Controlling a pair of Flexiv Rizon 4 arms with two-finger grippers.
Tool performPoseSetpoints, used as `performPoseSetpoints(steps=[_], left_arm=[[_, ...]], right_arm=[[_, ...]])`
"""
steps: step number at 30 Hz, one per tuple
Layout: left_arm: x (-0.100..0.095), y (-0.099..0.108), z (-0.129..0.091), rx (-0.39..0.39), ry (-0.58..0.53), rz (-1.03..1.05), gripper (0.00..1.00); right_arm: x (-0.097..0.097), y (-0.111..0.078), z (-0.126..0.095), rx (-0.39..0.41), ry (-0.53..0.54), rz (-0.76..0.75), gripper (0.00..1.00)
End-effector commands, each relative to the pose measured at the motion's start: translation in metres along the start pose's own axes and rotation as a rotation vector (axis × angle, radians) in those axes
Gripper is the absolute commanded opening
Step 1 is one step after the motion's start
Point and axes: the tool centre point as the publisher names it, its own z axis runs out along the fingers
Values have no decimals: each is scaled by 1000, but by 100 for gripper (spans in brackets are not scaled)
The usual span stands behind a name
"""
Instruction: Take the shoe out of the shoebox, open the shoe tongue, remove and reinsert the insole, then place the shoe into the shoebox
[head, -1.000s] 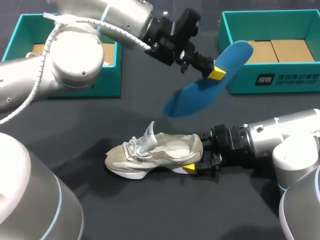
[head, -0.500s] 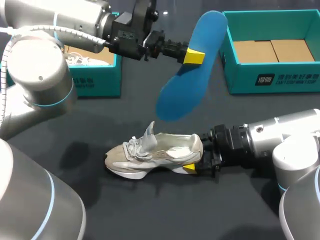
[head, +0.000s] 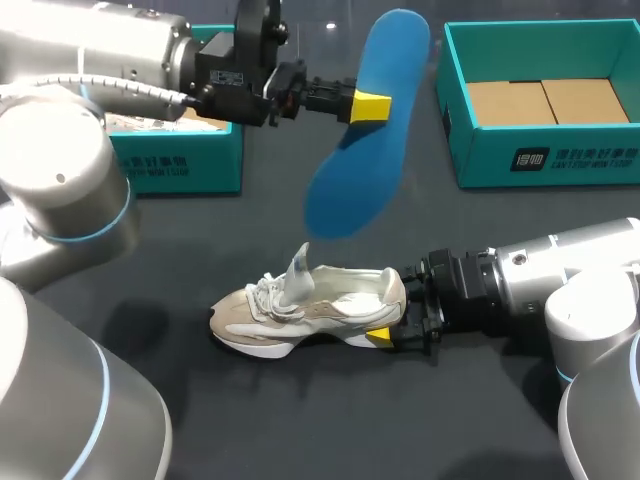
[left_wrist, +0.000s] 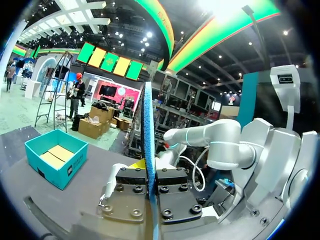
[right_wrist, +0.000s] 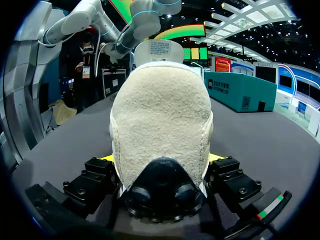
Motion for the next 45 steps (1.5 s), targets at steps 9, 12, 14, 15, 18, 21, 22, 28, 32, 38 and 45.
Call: performPoseSetpoints(steps=[9, 12, 14, 15, 18, 21, 22, 28, 32, 38, 45], left_arm=[[47, 4, -21, 110, -115, 29, 0], [47, 4, -21, 110, -115, 29, 0], [49, 6, -20, 101, -109, 41, 0], [50, 5, -20, 114, -93, 15, 0], [49, -1, -23, 109, -68, -20, 0], [49, -4, -26, 89, -52, -36, 0], [50, -5, -27, 90, -51, -35, 0], [53, -4, -29, 82, -56, -33, 0], [55, -5, -32, 96, -45, -43, 0], [60, -7, -36, 76, -9, -45, 0], [65, -7, -38, 63, -3, -29, 0]], right_arm=[[0, -2, 2, 5, 1, 1, 0], [0, -2, 2, 5, 1, 1, 0], [0, -2, 2, 5, 1, 1, 0], [0, -2, 2, 5, 1, 1, 0], [0, -2, 2, 5, 1, 1, 0], [0, -2, 2, 5, 1, 1, 0], [0, -2, 2, 5, 1, 1, 0], [0, -2, 2, 5, 1, 1, 0], [0, -2, 2, 5, 1, 1, 0], [0, -2, 2, 5, 1, 1, 0], [0, -2, 2, 5, 1, 1, 0]])
